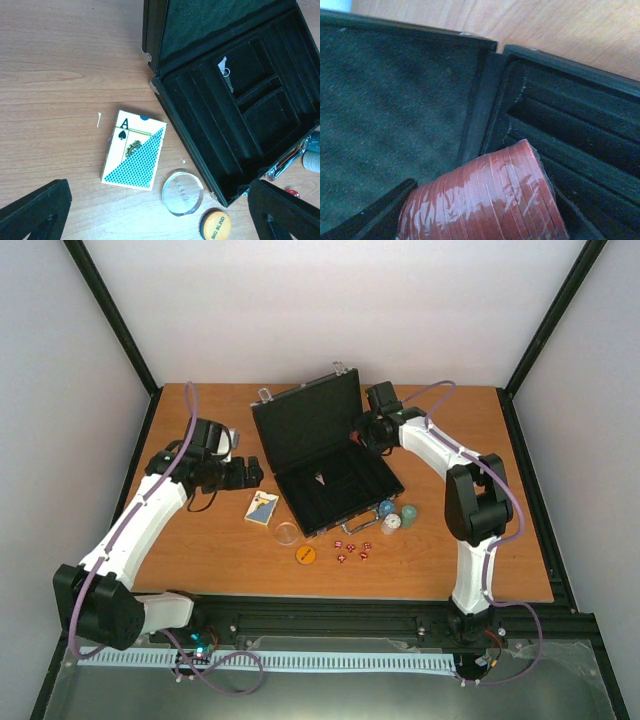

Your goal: Pack up texas hold em set

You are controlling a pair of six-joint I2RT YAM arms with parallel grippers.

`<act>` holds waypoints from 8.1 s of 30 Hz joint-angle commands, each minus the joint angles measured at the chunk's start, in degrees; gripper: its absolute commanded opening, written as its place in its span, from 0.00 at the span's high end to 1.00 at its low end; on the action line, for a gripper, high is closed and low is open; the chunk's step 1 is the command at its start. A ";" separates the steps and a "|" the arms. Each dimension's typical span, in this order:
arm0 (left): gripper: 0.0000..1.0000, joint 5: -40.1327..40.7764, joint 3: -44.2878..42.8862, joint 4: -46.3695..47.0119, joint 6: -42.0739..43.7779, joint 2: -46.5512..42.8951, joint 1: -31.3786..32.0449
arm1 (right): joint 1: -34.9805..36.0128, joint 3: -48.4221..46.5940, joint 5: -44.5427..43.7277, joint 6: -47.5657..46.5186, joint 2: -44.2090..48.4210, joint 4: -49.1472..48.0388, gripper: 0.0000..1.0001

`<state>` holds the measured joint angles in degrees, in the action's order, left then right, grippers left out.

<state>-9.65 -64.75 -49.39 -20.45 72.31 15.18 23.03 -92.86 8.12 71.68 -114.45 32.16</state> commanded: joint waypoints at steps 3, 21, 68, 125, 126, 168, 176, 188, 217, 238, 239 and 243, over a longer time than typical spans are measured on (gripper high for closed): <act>0.00 0.45 1.34 -0.45 1.37 -2.09 0.20 | -0.46 1.29 -3.32 5.77 0.69 1.21 0.49; 0.00 1.31 2.19 -0.63 2.39 -2.17 0.21 | -1.98 2.64 -2.23 6.39 -2.46 3.75 0.12; 0.00 1.97 -3.11 0.12 3.73 5.88 0.20 | 7.82 17.94 -14.64 -62.89 9.69 25.69 0.31; 0.00 0.60 -1.08 1.58 2.88 6.06 0.20 | -3.10 30.35 -9.17 -60.26 16.92 -18.20 0.84; 0.00 0.55 -1.09 1.65 2.87 6.08 0.20 | -3.72 30.49 -8.07 -59.99 16.32 -18.44 0.84; 0.00 -0.15 -0.65 2.60 3.04 8.18 0.20 | -4.18 27.84 -9.28 -56.50 23.70 16.76 0.16; 0.00 -0.43 -0.74 2.54 3.74 8.46 0.20 | -4.13 35.21 -8.36 -55.21 27.71 20.57 0.20; 0.00 -0.38 -0.05 2.50 3.58 8.22 0.20 | -4.13 35.63 -8.57 -55.41 22.83 16.45 0.29; 0.00 -0.98 -0.34 3.86 2.46 9.69 0.20 | -4.13 23.10 9.97 -54.85 21.35 1.77 0.86; 0.00 -0.22 0.88 3.55 3.72 8.86 0.20 | -0.96 16.24 7.65 -55.60 3.16 -18.61 0.88; 0.00 -0.14 0.81 3.51 3.81 8.94 0.20 | -0.84 16.05 7.43 -55.61 2.81 -18.58 0.88; 0.00 -0.31 0.47 3.41 4.06 9.38 0.21 | -0.36 14.79 5.85 -55.89 0.66 -17.82 0.87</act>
<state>-9.85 -63.48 -46.30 -17.72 82.02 15.18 22.04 -75.53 15.88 16.80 -112.40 16.03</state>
